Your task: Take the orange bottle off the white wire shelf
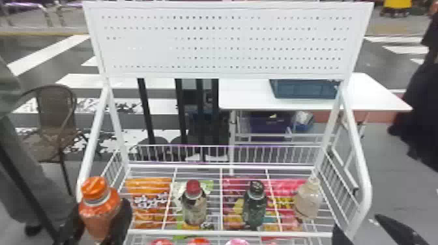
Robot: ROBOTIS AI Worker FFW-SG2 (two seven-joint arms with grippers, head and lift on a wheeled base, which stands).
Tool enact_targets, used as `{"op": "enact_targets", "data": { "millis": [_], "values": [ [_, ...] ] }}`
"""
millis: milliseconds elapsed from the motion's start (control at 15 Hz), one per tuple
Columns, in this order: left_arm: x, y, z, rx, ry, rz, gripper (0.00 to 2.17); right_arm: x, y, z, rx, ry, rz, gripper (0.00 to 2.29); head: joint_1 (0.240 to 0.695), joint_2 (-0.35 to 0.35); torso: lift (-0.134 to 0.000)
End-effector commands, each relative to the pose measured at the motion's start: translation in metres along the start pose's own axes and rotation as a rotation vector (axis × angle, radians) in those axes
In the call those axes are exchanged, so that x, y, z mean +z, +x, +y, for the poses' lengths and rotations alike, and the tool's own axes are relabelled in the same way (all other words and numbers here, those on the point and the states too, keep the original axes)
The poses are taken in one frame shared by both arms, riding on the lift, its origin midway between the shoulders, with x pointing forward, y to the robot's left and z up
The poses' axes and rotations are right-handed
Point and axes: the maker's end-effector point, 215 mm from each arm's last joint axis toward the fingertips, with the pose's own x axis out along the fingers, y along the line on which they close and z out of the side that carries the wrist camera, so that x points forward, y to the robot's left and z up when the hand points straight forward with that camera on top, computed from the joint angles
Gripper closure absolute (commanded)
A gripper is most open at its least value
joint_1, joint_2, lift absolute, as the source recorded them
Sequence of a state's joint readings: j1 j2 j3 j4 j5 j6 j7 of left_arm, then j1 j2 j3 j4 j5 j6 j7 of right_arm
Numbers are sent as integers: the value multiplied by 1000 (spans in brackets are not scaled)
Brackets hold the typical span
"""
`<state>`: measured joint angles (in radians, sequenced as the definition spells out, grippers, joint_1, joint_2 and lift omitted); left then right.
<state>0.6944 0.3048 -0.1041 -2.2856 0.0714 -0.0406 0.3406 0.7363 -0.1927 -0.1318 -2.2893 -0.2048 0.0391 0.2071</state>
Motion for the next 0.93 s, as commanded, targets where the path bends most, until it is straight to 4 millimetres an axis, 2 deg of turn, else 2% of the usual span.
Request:
{"op": "enact_targets", "data": {
  "millis": [0, 867],
  "values": [
    [1, 1, -1, -1, -2, -2, 687, -1, -1, 1, 1, 1, 2, 140, 499, 0, 0],
    [1, 1, -6, -8, 0, -4, 687, -3, -2, 4, 5, 6, 7, 140, 499, 0, 0]
  ]
}}
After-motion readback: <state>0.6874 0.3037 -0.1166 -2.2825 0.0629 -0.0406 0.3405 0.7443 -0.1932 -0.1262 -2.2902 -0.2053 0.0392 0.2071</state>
